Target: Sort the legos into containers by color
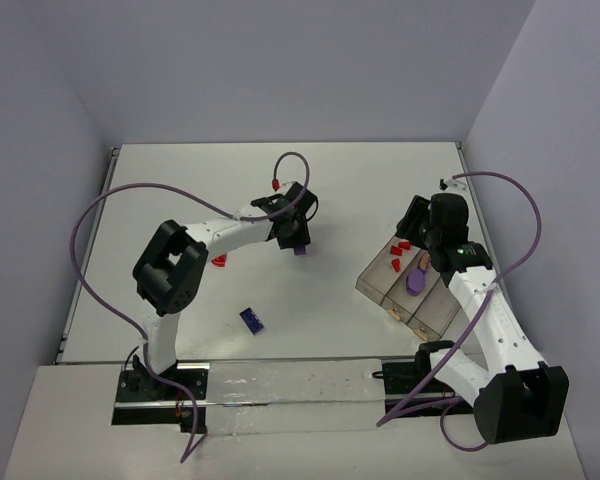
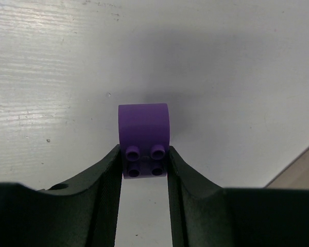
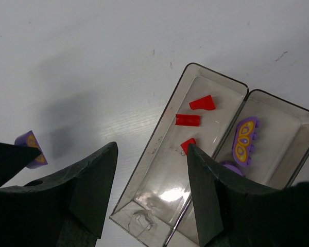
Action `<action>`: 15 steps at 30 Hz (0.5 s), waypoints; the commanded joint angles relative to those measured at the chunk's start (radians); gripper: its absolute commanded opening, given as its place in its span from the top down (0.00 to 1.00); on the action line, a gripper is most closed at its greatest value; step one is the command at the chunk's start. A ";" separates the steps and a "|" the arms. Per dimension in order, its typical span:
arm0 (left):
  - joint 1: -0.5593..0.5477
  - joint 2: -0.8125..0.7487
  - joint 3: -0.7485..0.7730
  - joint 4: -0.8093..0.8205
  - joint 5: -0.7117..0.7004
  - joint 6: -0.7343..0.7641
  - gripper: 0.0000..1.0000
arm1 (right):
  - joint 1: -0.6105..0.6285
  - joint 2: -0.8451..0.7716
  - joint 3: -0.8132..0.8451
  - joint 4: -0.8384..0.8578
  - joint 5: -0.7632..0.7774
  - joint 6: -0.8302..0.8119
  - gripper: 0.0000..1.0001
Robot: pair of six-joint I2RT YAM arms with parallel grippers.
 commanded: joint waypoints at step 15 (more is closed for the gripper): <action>0.047 -0.111 0.089 -0.120 -0.081 0.067 0.24 | 0.184 0.068 0.067 0.013 0.017 0.008 0.36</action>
